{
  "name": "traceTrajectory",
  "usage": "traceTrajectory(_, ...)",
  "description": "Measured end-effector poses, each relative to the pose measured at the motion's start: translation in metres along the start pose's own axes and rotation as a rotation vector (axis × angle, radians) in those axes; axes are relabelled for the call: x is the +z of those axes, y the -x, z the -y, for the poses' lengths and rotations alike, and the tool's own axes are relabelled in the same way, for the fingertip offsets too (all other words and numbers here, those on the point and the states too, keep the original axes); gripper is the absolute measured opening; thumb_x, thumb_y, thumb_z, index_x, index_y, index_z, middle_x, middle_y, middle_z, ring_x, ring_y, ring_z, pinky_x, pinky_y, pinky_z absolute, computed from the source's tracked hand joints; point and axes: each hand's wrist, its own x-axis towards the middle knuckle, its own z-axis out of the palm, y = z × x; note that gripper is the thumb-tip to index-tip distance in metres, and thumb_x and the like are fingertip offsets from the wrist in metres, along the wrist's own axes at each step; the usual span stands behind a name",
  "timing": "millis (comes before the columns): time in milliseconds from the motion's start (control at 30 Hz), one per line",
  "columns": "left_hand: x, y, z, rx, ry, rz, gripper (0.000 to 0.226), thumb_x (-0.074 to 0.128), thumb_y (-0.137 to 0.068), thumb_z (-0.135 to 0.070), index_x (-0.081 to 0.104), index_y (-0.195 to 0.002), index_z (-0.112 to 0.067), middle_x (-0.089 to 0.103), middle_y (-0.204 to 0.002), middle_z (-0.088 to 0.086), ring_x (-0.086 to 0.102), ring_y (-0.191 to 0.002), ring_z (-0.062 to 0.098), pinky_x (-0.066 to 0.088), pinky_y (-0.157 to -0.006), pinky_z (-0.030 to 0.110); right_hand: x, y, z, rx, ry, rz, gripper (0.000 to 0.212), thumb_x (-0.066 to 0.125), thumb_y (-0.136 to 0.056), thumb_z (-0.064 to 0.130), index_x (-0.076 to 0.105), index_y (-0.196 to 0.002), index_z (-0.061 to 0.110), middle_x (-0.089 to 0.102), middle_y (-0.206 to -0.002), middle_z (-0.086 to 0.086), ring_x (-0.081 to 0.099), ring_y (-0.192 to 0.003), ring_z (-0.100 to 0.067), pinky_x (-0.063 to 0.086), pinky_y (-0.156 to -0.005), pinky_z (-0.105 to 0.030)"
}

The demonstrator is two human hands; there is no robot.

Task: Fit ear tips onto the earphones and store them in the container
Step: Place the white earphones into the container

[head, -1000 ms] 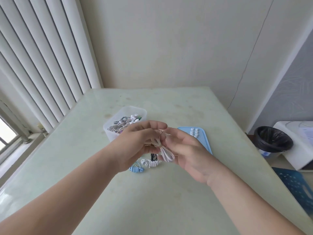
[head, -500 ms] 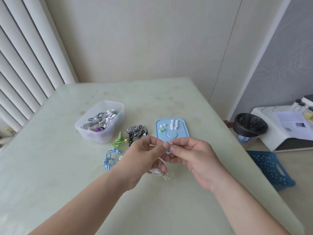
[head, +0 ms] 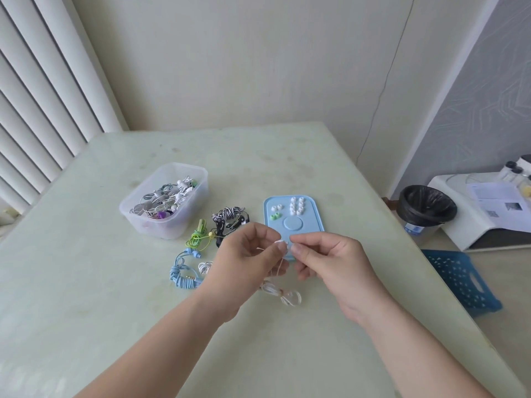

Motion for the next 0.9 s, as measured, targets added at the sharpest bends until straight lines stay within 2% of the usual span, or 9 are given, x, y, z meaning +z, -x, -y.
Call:
traceTrajectory(100,0.0,-0.004,0.003,0.011,0.099,-0.043,0.02,0.078,-0.09,-0.004,0.071,-0.109,-0.006,0.076,-0.098,0.024,0.076,-0.086,0.03,0.063,-0.088,0.042,-0.002,-0.003,0.001,-0.022,0.098,0.03,0.017,0.072,-0.092,0.004,0.081,-0.098,0.017,0.076,-0.076,-0.011,0.069,-0.067,-0.022,0.06,-0.069,-0.032)
traceTrajectory(200,0.003,-0.008,0.003,-0.012,0.175,-0.059,0.02,0.078,-0.09,-0.006,0.073,-0.109,-0.004,0.079,-0.096,0.018,0.077,-0.088,0.028,0.063,-0.09,0.042,-0.005,-0.009,0.005,-0.042,0.215,0.035,0.016,0.072,-0.092,0.004,0.078,-0.099,0.017,0.077,-0.078,-0.012,0.073,-0.068,-0.025,0.062,-0.077,-0.035)
traceTrajectory(333,0.006,-0.012,0.006,-0.027,0.136,-0.023,0.01,0.076,-0.093,-0.01,0.074,-0.101,-0.004,0.079,-0.094,0.016,0.077,-0.086,0.029,0.064,-0.082,0.043,-0.007,-0.018,0.011,-0.058,0.337,0.111,0.01,0.076,-0.089,0.002,0.077,-0.092,0.011,0.077,-0.076,-0.008,0.074,-0.068,-0.022,0.06,-0.07,-0.032)
traceTrajectory(433,0.006,-0.015,0.008,-0.026,0.157,-0.038,0.008,0.074,-0.095,-0.007,0.072,-0.101,-0.003,0.076,-0.086,0.012,0.071,-0.073,0.024,0.062,-0.067,0.034,-0.003,-0.024,0.018,-0.067,0.37,0.144,0.007,0.081,-0.084,0.004,0.076,-0.088,0.007,0.076,-0.074,-0.012,0.073,-0.065,-0.023,0.06,-0.064,-0.034)
traceTrajectory(567,0.004,-0.018,0.013,-0.036,0.233,-0.082,0.009,0.071,-0.097,-0.006,0.071,-0.105,-0.003,0.072,-0.083,0.009,0.07,-0.068,0.022,0.057,-0.06,0.029,-0.005,-0.045,0.029,-0.059,0.447,0.102,0.017,0.083,-0.085,0.024,0.075,-0.083,0.009,0.075,-0.075,-0.01,0.072,-0.063,-0.019,0.057,-0.057,-0.033)
traceTrajectory(667,0.003,-0.018,0.018,-0.058,0.307,-0.045,0.014,0.07,-0.097,-0.006,0.069,-0.109,-0.001,0.072,-0.084,0.009,0.068,-0.068,0.023,0.055,-0.06,0.027,-0.011,-0.084,0.024,-0.161,0.685,-0.061,0.003,0.077,-0.09,0.02,0.074,-0.088,0.019,0.073,-0.077,0.001,0.067,-0.064,-0.01,0.051,-0.064,-0.026)
traceTrajectory(700,0.004,-0.017,0.019,-0.065,0.323,-0.031,0.015,0.07,-0.097,-0.006,0.069,-0.11,0.0,0.072,-0.084,0.01,0.068,-0.068,0.023,0.055,-0.06,0.027,-0.012,-0.095,0.021,-0.194,0.788,-0.086,0.006,0.075,-0.09,0.017,0.074,-0.091,0.023,0.072,-0.081,0.004,0.066,-0.068,-0.008,0.05,-0.067,-0.023)
traceTrajectory(767,0.004,-0.014,0.02,-0.069,0.339,-0.022,0.015,0.069,-0.097,-0.005,0.068,-0.111,0.001,0.072,-0.083,0.01,0.067,-0.068,0.024,0.056,-0.059,0.027,-0.014,-0.112,0.014,-0.216,0.928,-0.046,0.013,0.071,-0.09,0.012,0.076,-0.096,0.023,0.072,-0.086,0.004,0.067,-0.075,-0.012,0.052,-0.072,-0.024)
traceTrajectory(900,0.0,-0.015,0.02,-0.064,0.358,-0.03,0.014,0.069,-0.097,-0.005,0.068,-0.11,0.001,0.072,-0.084,0.012,0.068,-0.068,0.024,0.055,-0.057,0.026,-0.011,-0.127,0.008,-0.314,1.116,0.032,0.015,0.064,-0.088,0.005,0.075,-0.083,0.013,0.065,-0.079,0.005,0.065,-0.079,-0.026,0.055,-0.071,-0.035)
